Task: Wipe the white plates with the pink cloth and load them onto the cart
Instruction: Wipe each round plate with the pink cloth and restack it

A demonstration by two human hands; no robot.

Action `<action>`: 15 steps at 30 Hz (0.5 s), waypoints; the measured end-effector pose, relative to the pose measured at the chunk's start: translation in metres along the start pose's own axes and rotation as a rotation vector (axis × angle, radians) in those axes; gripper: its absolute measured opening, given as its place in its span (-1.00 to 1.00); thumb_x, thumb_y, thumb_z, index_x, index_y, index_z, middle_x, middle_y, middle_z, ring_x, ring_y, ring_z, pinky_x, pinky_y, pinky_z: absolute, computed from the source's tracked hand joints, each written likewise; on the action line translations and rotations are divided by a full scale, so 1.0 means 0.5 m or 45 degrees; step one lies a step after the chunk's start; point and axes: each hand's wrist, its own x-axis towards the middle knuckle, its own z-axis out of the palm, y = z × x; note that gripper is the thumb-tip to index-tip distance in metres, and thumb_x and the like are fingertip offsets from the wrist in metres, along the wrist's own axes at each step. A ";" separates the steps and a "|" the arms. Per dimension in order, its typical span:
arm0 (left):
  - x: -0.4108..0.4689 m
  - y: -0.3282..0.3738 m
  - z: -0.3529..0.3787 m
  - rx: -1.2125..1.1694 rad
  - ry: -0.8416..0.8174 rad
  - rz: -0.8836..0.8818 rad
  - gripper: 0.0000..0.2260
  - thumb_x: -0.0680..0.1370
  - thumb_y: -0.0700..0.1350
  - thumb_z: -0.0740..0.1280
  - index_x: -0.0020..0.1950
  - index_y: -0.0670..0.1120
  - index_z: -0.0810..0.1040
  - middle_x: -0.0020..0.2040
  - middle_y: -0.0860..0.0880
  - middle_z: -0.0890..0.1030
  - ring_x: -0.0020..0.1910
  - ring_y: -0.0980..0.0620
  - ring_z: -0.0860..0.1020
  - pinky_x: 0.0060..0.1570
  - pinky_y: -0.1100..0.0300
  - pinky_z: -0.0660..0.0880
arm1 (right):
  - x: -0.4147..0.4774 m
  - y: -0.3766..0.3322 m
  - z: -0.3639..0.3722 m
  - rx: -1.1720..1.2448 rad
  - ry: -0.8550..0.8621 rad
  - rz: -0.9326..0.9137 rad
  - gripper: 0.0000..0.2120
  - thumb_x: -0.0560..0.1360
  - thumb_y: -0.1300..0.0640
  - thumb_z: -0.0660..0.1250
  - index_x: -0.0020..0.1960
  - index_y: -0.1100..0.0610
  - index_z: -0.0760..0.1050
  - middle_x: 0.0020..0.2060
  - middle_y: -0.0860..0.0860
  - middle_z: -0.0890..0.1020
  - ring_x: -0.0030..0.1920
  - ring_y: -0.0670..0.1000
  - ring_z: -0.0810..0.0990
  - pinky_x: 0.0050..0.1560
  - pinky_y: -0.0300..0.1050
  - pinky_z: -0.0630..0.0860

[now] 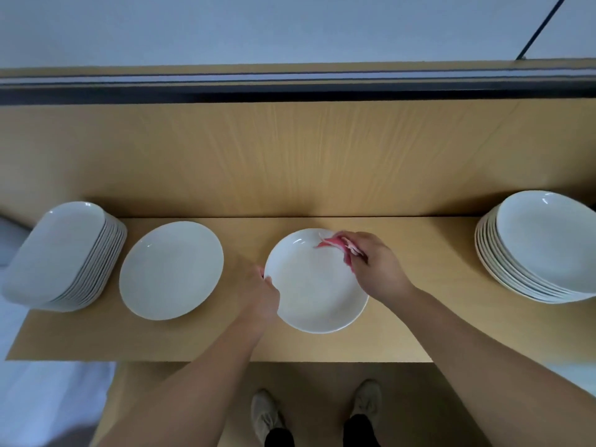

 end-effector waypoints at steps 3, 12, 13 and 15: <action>-0.002 -0.015 0.001 -0.030 -0.032 0.001 -0.94 0.63 -0.17 0.17 0.08 -0.09 0.40 -0.07 -0.05 0.52 -0.09 0.01 0.52 -0.22 0.19 0.42 | 0.021 0.008 0.046 -0.227 -0.012 -0.027 -0.72 0.51 0.28 0.17 0.12 0.06 0.53 0.01 -0.07 0.55 -0.03 -0.04 0.54 -0.07 -0.11 0.48; 0.008 -0.028 -0.031 -0.240 -0.255 0.056 -0.87 0.64 -0.15 0.15 0.12 -0.01 0.46 -0.08 0.01 0.59 -0.14 0.03 0.61 -0.31 0.20 0.61 | 0.022 0.029 0.161 -0.795 -0.568 0.132 -0.28 0.59 0.20 0.12 0.58 0.15 -0.27 0.53 0.13 -0.34 0.55 0.17 -0.24 0.53 0.14 -0.12; 0.004 -0.026 -0.037 -0.262 -0.288 0.071 -0.84 0.65 -0.17 0.14 0.08 0.02 0.48 -0.09 0.02 0.59 -0.14 0.04 0.61 -0.35 0.28 0.56 | 0.020 0.024 0.164 -0.764 -0.582 0.162 -0.27 0.56 0.25 0.10 0.57 0.15 -0.28 0.53 0.12 -0.35 0.55 0.17 -0.27 0.53 0.14 -0.16; 0.001 -0.023 -0.043 -0.272 -0.322 0.091 -0.77 0.65 -0.21 0.12 -0.01 0.06 0.51 -0.12 -0.02 0.62 -0.11 -0.01 0.62 -0.32 0.28 0.57 | 0.024 0.010 0.170 -0.716 -0.583 0.213 -0.24 0.53 0.28 0.09 0.58 0.15 -0.28 0.53 0.10 -0.35 0.54 0.17 -0.30 0.53 0.11 -0.22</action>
